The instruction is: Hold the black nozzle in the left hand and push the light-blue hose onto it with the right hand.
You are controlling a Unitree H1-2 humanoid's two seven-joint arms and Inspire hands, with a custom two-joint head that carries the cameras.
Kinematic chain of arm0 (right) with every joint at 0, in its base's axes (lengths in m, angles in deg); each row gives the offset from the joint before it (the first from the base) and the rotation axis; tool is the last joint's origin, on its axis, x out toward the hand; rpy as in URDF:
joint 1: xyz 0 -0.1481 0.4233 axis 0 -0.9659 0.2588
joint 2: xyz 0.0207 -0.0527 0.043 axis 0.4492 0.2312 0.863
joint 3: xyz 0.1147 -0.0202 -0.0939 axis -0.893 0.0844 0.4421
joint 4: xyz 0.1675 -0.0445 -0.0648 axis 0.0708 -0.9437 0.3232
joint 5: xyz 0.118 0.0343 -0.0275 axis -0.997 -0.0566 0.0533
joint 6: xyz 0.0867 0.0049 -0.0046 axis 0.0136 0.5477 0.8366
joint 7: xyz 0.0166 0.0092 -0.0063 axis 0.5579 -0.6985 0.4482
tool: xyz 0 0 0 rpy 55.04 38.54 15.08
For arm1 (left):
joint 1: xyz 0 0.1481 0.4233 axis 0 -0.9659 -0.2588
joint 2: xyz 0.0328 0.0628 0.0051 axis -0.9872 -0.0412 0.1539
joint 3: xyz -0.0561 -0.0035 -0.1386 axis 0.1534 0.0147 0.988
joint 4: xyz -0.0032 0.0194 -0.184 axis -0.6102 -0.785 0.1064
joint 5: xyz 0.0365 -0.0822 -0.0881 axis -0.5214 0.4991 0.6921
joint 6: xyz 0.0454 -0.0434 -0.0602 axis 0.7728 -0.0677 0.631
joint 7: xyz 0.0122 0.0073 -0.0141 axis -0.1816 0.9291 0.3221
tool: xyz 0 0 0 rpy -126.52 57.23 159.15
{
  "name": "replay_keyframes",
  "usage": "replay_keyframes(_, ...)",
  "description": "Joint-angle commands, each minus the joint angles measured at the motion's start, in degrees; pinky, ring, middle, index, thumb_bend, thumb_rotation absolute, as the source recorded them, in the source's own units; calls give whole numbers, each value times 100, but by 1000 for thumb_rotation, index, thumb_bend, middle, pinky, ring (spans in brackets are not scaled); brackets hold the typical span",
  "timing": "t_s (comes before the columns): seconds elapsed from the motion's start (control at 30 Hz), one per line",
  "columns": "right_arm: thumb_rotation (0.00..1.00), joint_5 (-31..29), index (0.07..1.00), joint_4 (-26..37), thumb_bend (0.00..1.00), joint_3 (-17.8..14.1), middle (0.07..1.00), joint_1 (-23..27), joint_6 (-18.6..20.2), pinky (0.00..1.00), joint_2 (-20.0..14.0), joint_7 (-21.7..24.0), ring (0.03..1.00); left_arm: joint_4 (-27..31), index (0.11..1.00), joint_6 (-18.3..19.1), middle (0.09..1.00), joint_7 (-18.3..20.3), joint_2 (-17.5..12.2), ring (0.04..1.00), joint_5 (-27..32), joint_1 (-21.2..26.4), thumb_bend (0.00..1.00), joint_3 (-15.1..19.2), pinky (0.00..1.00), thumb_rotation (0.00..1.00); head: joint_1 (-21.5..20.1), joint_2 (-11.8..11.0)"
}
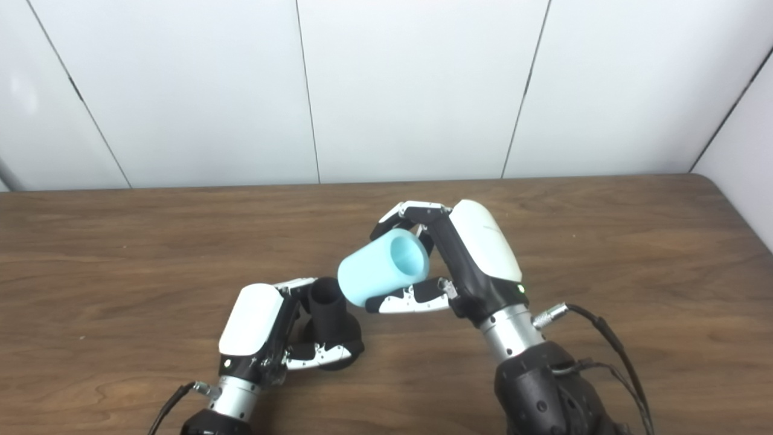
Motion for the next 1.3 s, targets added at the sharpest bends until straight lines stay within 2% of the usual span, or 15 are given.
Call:
replay_keyframes(0.0, 0, 23, 513, 81, 515, 7, 501, 109, -262, 344, 11, -165, 376, -146, 474, 149, 518, 252, -27, 495, -208, -61, 477, -90, 373, 0, -3, 13)
replay_keyframes(0.67, 0, -177, 512, -126, 515, 37, 505, 98, -284, 350, 87, -211, 378, -57, 475, 201, 513, 293, 27, 494, -255, -128, 477, -131, 378, 0, 8, 119)
replay_keyframes(0.97, 0, -166, 521, -242, 514, 254, 502, 59, -321, 354, 42, -151, 373, -66, 472, 220, 512, 256, 104, 498, -316, -161, 477, -136, 380, 0, 45, 145)
replay_keyframes(1.27, 0, -187, 530, -570, 512, 446, 496, 21, -453, 328, 116, -302, 365, -79, 469, 234, 514, 256, 121, 501, -341, -159, 477, -137, 384, 0, 51, 136)
